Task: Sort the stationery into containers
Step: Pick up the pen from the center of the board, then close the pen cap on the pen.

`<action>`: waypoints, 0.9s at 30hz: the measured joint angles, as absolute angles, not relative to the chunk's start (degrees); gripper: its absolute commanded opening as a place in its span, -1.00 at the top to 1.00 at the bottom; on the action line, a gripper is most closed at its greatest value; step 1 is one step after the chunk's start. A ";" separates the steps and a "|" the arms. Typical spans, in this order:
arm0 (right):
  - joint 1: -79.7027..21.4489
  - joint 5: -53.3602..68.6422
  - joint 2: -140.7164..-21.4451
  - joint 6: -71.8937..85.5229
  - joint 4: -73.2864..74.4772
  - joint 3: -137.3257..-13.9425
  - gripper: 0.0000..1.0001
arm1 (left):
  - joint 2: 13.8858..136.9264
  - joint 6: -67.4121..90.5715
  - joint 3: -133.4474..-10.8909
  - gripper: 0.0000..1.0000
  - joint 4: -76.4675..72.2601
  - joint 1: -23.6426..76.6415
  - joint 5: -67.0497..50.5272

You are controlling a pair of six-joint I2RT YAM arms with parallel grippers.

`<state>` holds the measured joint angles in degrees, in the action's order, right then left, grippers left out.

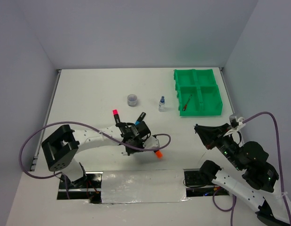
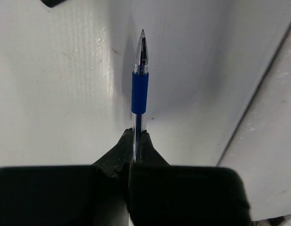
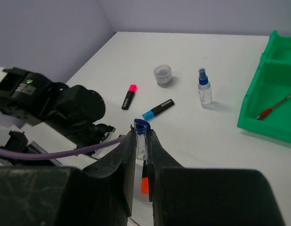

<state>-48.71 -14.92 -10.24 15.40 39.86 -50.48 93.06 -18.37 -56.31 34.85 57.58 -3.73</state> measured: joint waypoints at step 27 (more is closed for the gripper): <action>-49.21 -29.85 -33.34 47.16 -14.76 -27.11 1.00 | 52.51 30.26 -39.40 1.00 -5.74 63.20 3.66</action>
